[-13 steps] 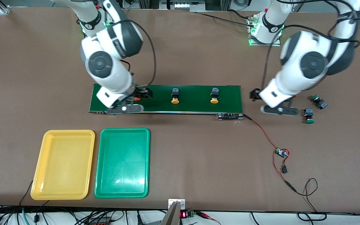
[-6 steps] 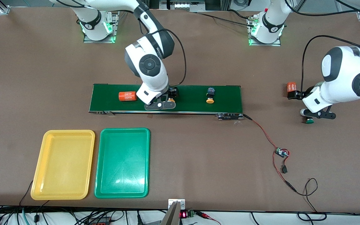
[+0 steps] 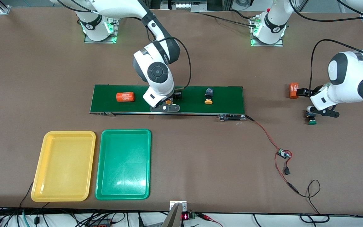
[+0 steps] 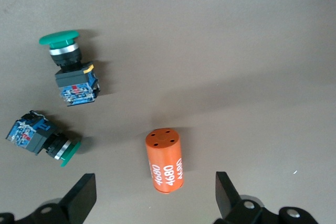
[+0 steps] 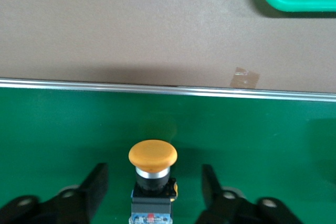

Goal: Sort buttons by color to trays
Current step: 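Carry the yellow button to the yellow tray while the left gripper grasps the cylinder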

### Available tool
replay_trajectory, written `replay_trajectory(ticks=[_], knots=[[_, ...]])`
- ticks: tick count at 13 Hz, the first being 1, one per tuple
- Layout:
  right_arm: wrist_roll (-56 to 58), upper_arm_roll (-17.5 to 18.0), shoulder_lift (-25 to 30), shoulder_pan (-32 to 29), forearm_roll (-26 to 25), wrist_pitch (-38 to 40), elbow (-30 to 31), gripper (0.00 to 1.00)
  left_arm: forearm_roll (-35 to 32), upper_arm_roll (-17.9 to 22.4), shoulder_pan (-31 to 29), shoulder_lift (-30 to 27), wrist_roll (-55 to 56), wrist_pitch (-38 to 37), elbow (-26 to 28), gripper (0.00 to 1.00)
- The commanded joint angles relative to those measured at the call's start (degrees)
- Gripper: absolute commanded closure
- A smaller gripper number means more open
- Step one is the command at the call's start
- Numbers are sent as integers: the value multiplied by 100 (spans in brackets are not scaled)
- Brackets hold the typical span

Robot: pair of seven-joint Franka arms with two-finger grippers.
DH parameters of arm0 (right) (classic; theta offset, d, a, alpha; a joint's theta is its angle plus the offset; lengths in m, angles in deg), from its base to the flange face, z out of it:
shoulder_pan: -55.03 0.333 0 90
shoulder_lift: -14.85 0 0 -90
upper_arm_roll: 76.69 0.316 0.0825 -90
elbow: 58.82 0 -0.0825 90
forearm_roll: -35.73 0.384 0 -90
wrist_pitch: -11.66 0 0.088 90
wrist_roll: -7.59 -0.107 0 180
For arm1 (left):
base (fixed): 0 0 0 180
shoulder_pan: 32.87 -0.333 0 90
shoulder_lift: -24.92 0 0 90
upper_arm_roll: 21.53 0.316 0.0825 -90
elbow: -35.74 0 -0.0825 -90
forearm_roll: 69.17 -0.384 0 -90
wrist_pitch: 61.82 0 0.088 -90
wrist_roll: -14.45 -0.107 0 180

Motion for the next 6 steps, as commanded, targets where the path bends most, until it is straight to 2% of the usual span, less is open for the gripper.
replay_trajectory(ticks=[1, 2, 3, 4, 6], knots=[[44, -43, -184, 38, 65, -84, -113, 30, -83, -14, 2, -108, -131, 194, 128, 0], [35, -43, -237, 47, 56, -93, -104, 45, -83, -14, -15, -99, -131, 413, 250, 0], [35, -43, -263, 47, 56, -102, -104, 55, -83, -14, -76, -81, -131, 633, 356, 0], [26, -52, -264, 38, 64, -102, -104, 60, -83, -14, -146, -46, -131, 870, 496, 0], [17, -61, -220, -14, 126, -93, -156, 79, -83, -14, -191, -46, -131, 1127, 830, 0]])
